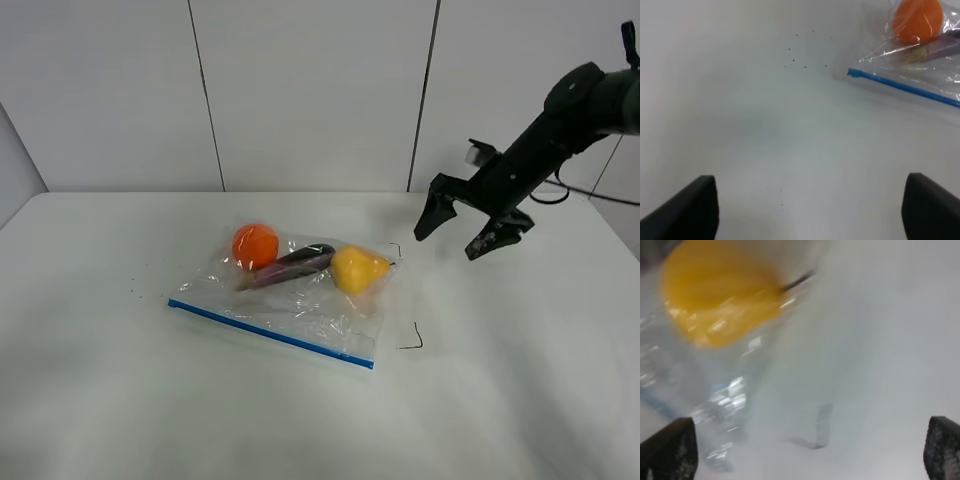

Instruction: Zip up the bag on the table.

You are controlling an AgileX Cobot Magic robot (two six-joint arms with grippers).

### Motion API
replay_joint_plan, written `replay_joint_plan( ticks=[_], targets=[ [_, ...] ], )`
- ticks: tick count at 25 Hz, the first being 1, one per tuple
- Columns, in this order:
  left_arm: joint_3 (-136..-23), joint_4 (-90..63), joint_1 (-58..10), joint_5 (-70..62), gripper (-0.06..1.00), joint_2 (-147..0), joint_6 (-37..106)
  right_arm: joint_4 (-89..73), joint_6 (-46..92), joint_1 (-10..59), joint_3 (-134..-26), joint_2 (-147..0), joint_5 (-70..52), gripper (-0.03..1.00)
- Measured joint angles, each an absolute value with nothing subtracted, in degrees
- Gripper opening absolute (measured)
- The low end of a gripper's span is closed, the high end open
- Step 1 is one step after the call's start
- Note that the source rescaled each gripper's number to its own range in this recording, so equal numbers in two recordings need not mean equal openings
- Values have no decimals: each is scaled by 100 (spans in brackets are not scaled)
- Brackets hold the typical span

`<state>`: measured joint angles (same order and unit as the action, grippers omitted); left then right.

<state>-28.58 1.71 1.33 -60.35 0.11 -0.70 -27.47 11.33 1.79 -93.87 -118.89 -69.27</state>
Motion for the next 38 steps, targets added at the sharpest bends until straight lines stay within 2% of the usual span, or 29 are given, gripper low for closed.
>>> replay_joint_plan(
  ticks=[6,21,30,38],
  targets=[
    [-2858,171,133,-6035,100,11,-70,-1512,617,197,-10097,-11889,-6927,100],
    [-2858,171,133,-6035,100,11,-70,-831,442,77,-9985,-11832,-6943,100],
    [-2840,171,133,-6035,100,11,-70,-651,443,77,-8543,-10493,-6943,100],
    [-2840,171,133,-6035,100,11,-70,-639,443,77,-6375,-8290,-6936,100]
  ],
)
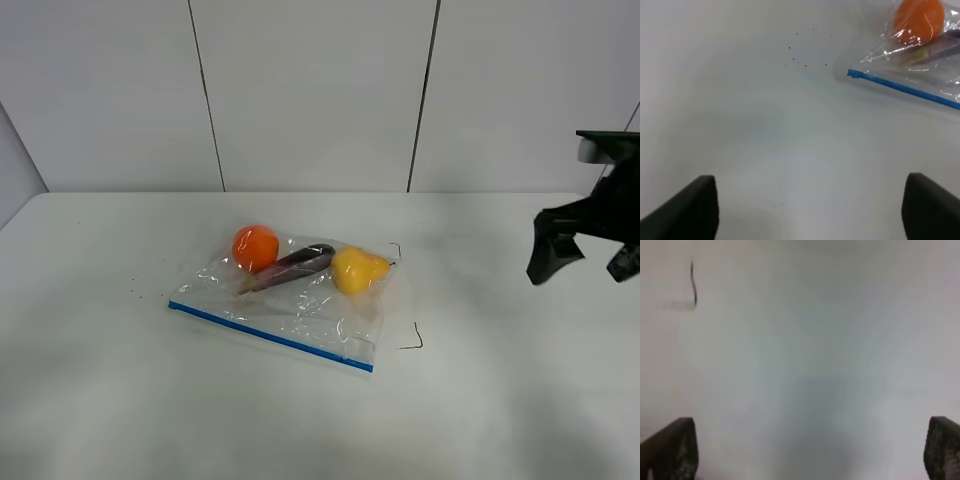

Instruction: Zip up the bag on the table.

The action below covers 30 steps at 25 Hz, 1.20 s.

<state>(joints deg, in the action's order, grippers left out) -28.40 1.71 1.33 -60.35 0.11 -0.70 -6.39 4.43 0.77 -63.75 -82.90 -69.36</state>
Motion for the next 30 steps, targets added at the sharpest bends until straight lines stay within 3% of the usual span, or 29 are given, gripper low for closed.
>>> replay_joint_plan(
  ticks=[6,13,19,30],
  targets=[
    [-2840,171,133,-6035,100,11,-70,-496,443,82,-4517,-6338,-6642,100],
    [-2840,171,133,-6035,100,11,-70,-382,426,82,-3069,-3952,-5851,100],
    [-2840,171,133,-6035,100,11,-70,-318,395,82,-2852,-2213,-5879,100],
    [-2840,171,133,-6035,100,11,-70,-119,128,82,-2827,-337,-5879,100]
  ],
)
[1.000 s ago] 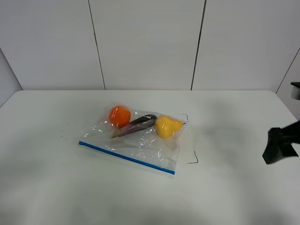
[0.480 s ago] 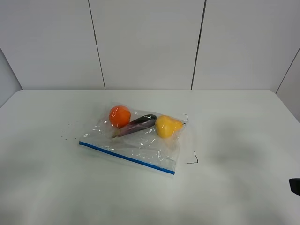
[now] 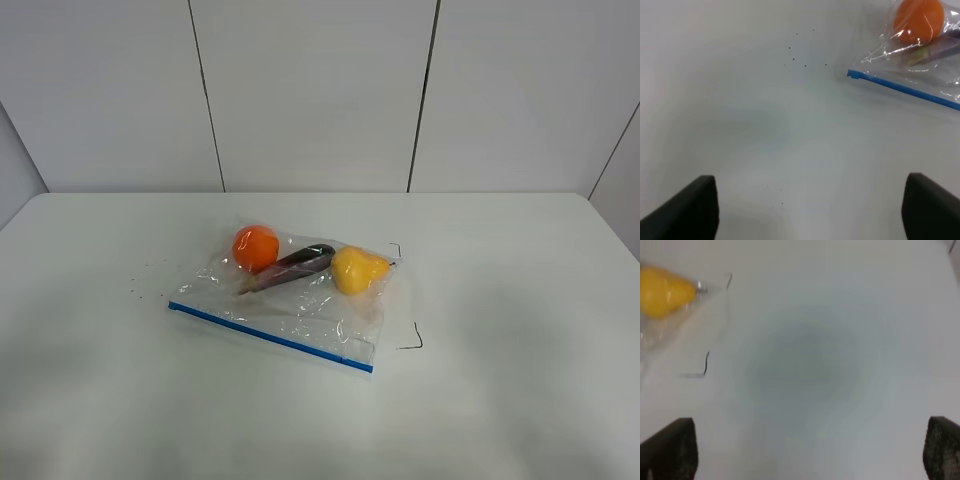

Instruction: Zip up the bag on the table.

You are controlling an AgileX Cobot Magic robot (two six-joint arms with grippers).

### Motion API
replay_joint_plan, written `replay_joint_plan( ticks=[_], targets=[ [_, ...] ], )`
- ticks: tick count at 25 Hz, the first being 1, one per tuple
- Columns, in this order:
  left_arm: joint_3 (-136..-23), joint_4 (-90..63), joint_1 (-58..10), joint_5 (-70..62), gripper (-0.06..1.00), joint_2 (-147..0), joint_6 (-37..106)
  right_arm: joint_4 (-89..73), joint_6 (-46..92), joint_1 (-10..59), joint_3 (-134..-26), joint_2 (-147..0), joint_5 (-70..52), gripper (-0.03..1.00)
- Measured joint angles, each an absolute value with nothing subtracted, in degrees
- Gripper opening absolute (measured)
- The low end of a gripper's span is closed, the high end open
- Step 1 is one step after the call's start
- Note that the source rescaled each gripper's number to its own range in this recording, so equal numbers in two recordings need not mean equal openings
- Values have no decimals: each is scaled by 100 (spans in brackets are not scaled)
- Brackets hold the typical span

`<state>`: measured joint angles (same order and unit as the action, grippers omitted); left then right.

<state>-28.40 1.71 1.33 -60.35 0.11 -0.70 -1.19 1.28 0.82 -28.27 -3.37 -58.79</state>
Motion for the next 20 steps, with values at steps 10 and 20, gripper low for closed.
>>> replay_joint_plan(
  ticks=[10,20],
  targets=[
    [-2840,171,133,-6035,100,11,-70,0,0,82,-2809,19,-5885,100],
    [-2840,171,133,-6035,100,11,-70,0,0,82,-2809,19,-5885,100]
  ],
)
